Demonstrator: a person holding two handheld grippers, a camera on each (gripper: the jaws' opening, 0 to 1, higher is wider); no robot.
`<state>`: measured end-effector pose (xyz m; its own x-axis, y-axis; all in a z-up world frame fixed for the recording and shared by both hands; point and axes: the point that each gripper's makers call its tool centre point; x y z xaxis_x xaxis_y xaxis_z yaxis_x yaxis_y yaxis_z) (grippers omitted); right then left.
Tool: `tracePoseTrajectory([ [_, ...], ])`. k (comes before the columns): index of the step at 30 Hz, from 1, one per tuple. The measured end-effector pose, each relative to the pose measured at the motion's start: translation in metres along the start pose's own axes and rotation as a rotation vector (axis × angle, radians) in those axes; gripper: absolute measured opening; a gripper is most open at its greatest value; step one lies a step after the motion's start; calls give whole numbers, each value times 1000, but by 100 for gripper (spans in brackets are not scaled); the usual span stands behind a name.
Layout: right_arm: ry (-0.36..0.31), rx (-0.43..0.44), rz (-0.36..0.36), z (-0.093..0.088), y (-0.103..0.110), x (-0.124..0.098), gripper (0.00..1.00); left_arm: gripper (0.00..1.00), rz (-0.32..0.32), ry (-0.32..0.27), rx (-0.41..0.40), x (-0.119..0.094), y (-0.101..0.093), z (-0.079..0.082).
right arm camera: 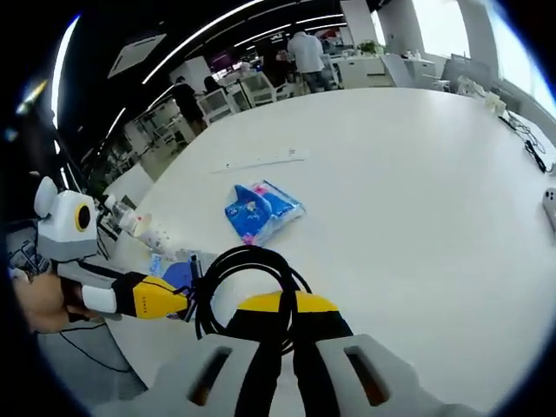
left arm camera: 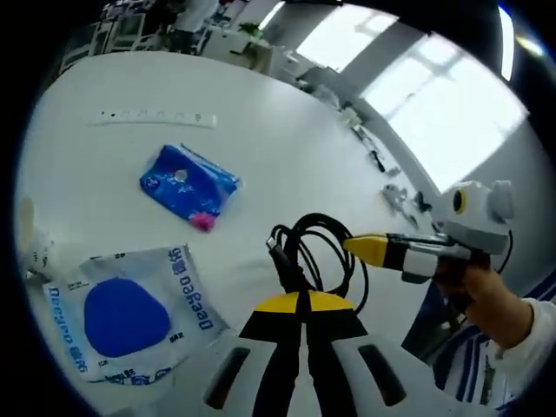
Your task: Arrange the tabletop items into an orderly group along one side of the table until the central work area is clear of visible clutter.
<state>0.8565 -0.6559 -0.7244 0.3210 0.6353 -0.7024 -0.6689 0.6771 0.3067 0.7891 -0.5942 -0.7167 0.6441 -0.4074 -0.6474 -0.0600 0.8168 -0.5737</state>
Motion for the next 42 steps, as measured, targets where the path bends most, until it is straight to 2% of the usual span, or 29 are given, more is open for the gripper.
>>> tracePoseTrajectory([
  [9,46,30,6,-25,-8,14,0,0,14,44,-11,10,11,-21],
  [21,89,60,6,-48,-14,16,0,0,24,81,-5,19,12,-34],
  [33,155,82,12,-78,-16,20,0,0,39,144,5,26,16,-63],
  [37,173,93,7,-90,-17,21,0,0,40,154,3,27,16,-67],
  [42,184,96,9,-96,-16,22,0,0,44,157,-11,26,17,-70],
])
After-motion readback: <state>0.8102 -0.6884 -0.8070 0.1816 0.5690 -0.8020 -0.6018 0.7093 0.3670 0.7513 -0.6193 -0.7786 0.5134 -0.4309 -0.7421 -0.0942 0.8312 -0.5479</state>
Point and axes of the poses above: the point that each gripper's makers call its tool centre point, and the gripper's own axes: x roughly forward along the fingers, y roughly to its left, z roughly out of its top, and after that the axes turned 1 degree about -x, right-handed
